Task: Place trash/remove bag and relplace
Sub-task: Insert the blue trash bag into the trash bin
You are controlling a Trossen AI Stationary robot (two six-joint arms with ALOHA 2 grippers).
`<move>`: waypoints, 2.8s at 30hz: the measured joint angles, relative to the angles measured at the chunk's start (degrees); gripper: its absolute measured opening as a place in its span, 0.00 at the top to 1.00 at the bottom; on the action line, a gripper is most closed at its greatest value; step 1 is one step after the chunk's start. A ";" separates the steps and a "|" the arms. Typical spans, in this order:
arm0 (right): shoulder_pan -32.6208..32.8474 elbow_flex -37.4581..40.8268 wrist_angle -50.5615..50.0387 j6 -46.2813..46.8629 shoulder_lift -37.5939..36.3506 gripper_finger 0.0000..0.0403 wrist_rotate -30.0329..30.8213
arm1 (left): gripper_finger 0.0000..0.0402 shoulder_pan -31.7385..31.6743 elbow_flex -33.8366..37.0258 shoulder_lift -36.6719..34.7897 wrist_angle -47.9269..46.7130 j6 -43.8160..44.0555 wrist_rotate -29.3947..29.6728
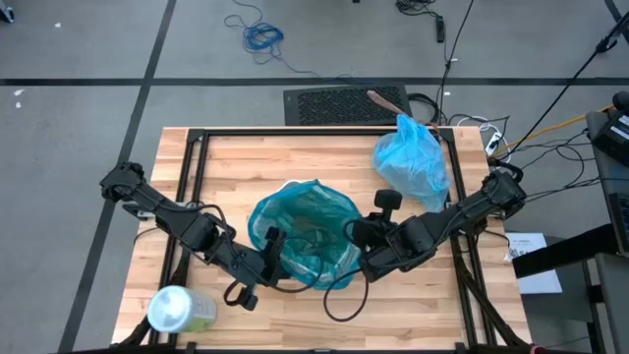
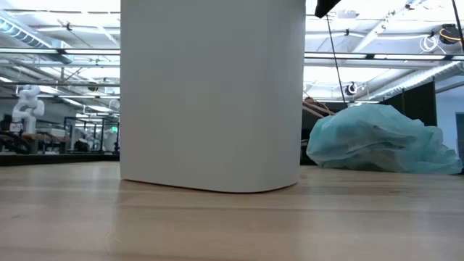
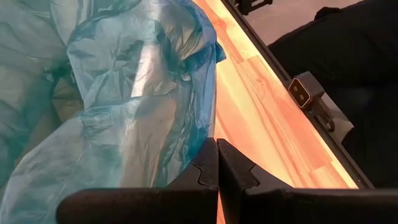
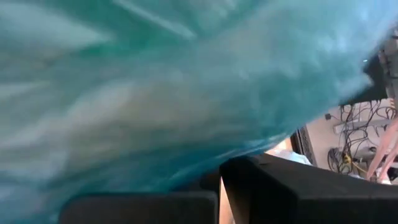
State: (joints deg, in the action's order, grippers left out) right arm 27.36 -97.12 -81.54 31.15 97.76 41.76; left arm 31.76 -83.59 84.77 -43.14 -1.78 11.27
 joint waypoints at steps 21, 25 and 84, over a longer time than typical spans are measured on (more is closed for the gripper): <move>2.34 -0.04 3.33 -3.21 -12.92 1.00 3.15 | 1.00 7.61 -0.15 -8.74 -2.96 5.39 16.58; -2.20 -0.07 16.00 -15.56 -17.05 1.00 -0.24 | 1.00 7.54 -0.16 -12.56 -9.55 12.55 26.31; -37.24 -0.07 49.26 -38.19 -0.60 1.00 -47.45 | 1.00 2.76 8.28 -17.20 -10.47 23.48 29.79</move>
State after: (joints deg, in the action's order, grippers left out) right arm -9.87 -97.19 -32.28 -7.04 97.15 -5.70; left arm 34.52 -75.31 67.57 -53.61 21.69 41.06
